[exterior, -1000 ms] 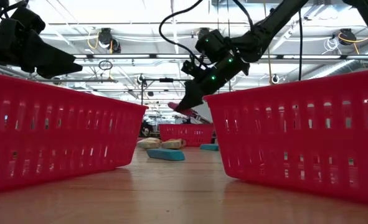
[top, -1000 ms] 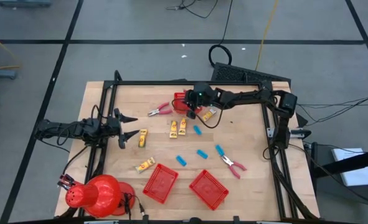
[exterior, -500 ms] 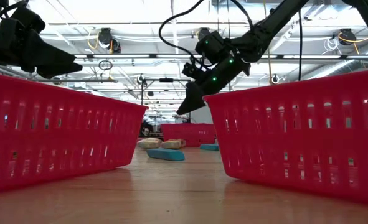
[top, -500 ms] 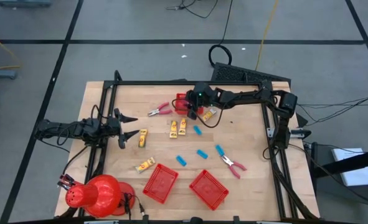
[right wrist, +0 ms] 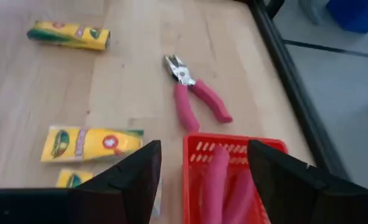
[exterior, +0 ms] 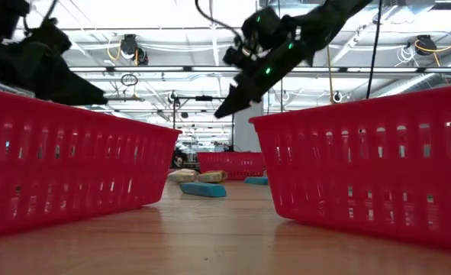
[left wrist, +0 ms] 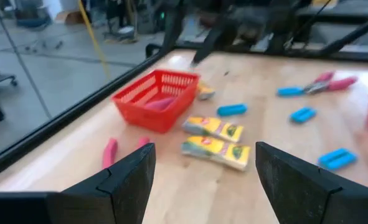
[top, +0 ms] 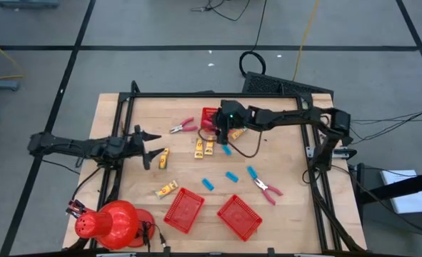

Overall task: Pick & Place School Supplies
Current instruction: Put the top pink puncher into the top red basket

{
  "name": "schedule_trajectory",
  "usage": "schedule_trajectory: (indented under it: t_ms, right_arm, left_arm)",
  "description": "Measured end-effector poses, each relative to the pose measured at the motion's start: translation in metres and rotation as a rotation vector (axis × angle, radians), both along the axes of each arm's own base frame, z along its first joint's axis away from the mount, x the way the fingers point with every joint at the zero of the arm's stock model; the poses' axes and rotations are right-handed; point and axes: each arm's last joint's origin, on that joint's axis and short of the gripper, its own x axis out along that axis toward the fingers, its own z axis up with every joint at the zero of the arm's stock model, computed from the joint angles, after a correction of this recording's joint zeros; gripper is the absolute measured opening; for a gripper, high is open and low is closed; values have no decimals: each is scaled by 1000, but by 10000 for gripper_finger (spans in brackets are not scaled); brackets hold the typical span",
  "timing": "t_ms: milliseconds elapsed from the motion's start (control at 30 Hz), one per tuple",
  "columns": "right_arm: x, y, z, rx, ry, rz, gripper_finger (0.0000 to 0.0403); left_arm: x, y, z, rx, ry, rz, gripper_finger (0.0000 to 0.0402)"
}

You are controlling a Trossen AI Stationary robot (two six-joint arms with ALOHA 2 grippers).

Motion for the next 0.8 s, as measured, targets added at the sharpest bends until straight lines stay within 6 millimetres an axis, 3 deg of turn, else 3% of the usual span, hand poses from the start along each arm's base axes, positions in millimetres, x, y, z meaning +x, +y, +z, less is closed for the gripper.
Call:
schedule_trajectory:
  t_ms: [167,267,400,500,800]
  right_arm:
    - [-17,39,27,-62,56,32,228]
    - [-31,60,31,-57,71,56,228]
    - [-56,81,19,-58,127,33,228]
    - [-77,96,3,-51,159,14,228]
    - [-130,124,-22,-21,158,-36,227]
  left_arm:
    - [29,7,21,12,141,66,273]
    - [54,15,33,35,262,86,273]
    - [91,35,34,41,428,90,273]
    - [113,57,24,26,553,137,273]
    - [164,109,-4,-42,723,131,273]
